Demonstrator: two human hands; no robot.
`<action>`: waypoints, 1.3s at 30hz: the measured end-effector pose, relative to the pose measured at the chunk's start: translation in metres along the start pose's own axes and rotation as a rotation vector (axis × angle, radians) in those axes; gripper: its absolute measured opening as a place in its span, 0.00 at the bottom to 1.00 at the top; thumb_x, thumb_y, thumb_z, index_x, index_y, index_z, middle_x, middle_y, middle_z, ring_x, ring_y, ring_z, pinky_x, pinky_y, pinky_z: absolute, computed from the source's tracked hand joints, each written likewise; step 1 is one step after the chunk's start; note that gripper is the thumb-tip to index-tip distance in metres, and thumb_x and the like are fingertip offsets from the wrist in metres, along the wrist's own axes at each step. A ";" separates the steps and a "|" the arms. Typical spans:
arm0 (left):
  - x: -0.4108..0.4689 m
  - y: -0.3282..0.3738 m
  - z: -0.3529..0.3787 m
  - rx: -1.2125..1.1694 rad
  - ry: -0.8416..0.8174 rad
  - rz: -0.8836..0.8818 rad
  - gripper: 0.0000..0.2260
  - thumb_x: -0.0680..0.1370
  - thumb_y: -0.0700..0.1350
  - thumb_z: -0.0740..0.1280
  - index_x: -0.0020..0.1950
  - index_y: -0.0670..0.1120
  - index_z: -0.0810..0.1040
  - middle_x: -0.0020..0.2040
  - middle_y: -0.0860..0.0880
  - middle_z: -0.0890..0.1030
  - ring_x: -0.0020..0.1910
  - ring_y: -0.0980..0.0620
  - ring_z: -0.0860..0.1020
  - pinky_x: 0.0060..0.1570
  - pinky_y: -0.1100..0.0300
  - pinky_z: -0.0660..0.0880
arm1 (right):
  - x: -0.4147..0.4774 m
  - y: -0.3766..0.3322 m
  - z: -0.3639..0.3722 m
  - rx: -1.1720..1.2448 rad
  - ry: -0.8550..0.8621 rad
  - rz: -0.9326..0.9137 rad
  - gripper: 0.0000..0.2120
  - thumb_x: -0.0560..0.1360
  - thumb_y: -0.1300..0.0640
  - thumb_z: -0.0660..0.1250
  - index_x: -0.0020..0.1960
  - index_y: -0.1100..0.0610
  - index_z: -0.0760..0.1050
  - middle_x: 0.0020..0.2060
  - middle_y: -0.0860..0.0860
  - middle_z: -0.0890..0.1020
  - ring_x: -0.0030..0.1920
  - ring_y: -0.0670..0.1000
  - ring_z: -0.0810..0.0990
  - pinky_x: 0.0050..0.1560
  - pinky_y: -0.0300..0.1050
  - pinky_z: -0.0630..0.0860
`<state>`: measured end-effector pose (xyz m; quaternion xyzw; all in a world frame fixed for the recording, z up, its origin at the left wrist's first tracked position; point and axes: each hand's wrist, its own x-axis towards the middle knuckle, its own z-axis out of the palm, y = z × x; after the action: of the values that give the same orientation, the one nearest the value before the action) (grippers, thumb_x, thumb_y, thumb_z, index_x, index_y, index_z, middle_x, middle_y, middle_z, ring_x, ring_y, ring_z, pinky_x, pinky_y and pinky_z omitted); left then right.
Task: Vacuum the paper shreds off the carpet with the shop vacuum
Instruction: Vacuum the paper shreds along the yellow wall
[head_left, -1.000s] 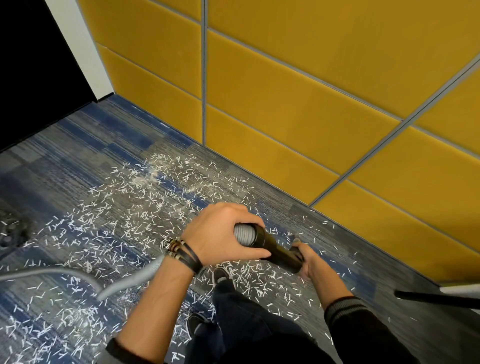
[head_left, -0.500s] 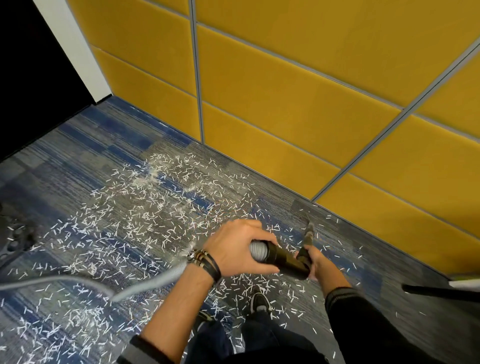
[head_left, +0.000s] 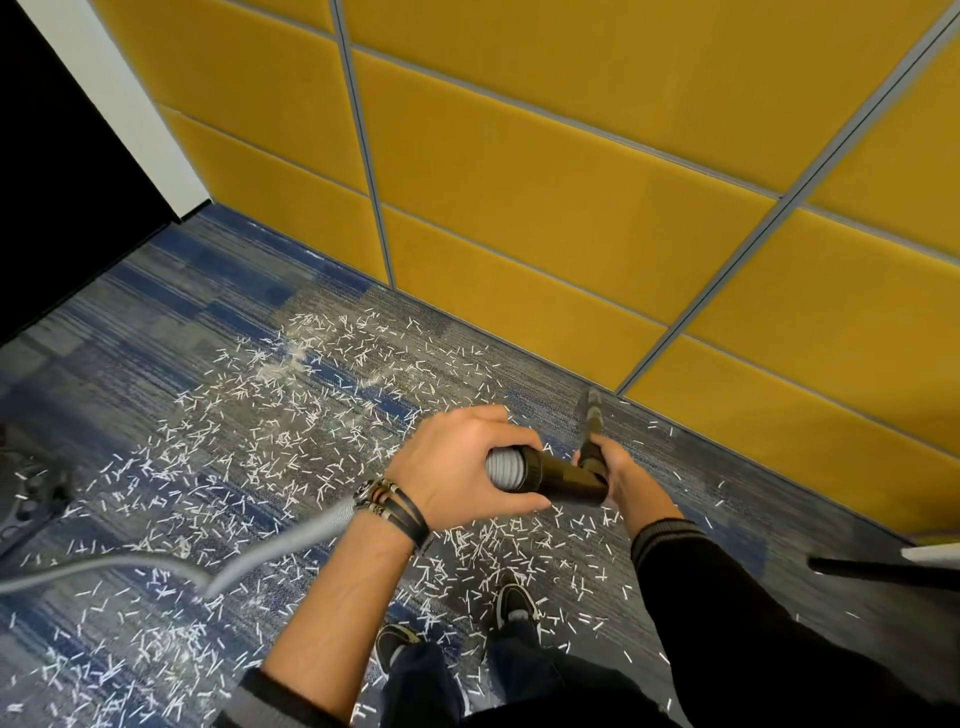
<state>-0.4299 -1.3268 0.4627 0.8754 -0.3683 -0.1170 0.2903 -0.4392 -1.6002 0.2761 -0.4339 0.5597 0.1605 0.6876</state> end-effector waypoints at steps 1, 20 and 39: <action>0.000 -0.002 0.006 -0.025 -0.011 -0.027 0.21 0.69 0.69 0.74 0.58 0.61 0.82 0.45 0.59 0.77 0.43 0.60 0.78 0.46 0.56 0.81 | 0.002 0.000 -0.006 0.000 0.007 0.009 0.12 0.83 0.49 0.59 0.54 0.58 0.64 0.29 0.56 0.75 0.25 0.52 0.75 0.24 0.43 0.77; 0.039 0.037 0.035 -0.033 0.094 -0.060 0.25 0.67 0.71 0.72 0.60 0.62 0.83 0.45 0.60 0.78 0.43 0.61 0.79 0.46 0.54 0.82 | 0.016 -0.045 -0.054 -0.077 -0.033 0.022 0.12 0.82 0.49 0.59 0.58 0.59 0.67 0.33 0.56 0.78 0.27 0.53 0.77 0.29 0.44 0.79; 0.056 0.078 0.051 0.060 0.151 -0.006 0.26 0.72 0.67 0.74 0.66 0.58 0.82 0.51 0.58 0.83 0.45 0.62 0.78 0.49 0.58 0.83 | 0.011 -0.040 -0.106 0.051 -0.032 0.069 0.10 0.84 0.52 0.57 0.55 0.59 0.65 0.35 0.57 0.76 0.30 0.54 0.76 0.29 0.45 0.79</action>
<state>-0.4567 -1.4322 0.4681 0.8912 -0.3462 -0.0402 0.2903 -0.4744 -1.7084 0.2828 -0.3940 0.5672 0.1764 0.7014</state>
